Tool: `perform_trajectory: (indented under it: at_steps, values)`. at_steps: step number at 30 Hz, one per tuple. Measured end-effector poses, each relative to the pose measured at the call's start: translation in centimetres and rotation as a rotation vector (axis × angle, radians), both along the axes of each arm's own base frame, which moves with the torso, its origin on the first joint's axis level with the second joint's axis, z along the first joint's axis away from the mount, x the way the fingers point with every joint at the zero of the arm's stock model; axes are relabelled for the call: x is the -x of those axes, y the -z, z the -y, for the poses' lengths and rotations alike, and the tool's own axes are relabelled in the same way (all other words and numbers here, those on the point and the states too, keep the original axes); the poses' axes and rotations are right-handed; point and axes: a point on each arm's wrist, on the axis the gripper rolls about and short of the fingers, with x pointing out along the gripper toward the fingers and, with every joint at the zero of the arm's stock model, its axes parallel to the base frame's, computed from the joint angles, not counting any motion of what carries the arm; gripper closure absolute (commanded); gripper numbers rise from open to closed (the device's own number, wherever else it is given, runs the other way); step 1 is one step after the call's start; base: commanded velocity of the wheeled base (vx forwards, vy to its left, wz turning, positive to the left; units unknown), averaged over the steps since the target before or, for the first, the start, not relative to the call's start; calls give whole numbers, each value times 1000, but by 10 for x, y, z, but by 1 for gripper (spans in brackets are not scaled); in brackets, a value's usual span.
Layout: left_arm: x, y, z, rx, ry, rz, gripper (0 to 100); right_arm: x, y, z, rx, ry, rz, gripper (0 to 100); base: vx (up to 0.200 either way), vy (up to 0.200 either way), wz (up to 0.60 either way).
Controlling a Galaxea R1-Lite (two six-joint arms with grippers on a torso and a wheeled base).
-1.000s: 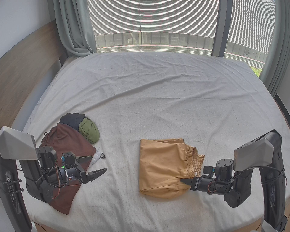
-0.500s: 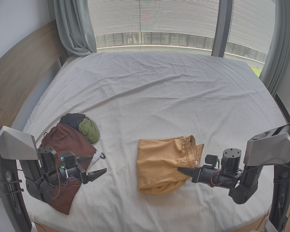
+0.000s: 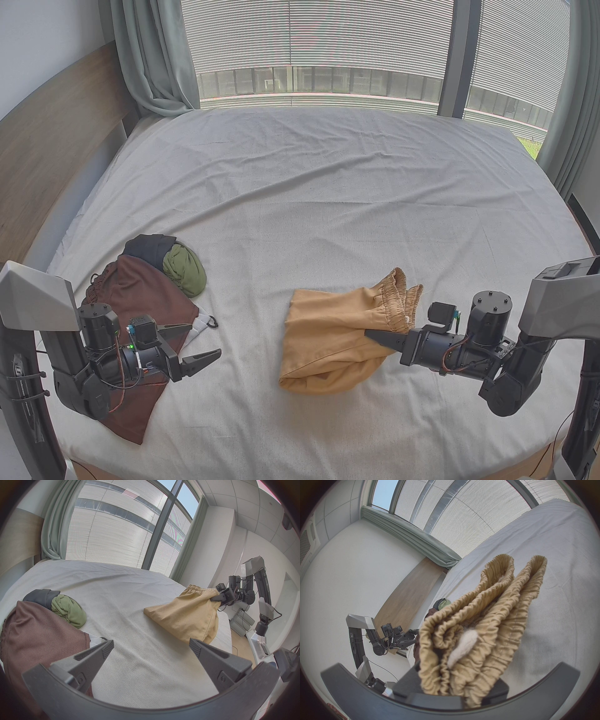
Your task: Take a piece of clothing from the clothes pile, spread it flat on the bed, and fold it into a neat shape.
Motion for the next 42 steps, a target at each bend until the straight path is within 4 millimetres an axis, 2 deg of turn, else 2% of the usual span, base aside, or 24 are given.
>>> perform_trajectory:
  at_steps: [14,24,42]
  values:
    - [1,1,0,-1,2,-8,0,-14,-42,-18,-115,-48,131,100,0,0,0]
    - [1,1,1,0,3,-7,0,-29,-61,-26,-152,-50,186,100,0,0,0]
    - [2,2,1,-1,4,-11,0,-83,-89,-41,-154,-25,199,100,0,0,0]
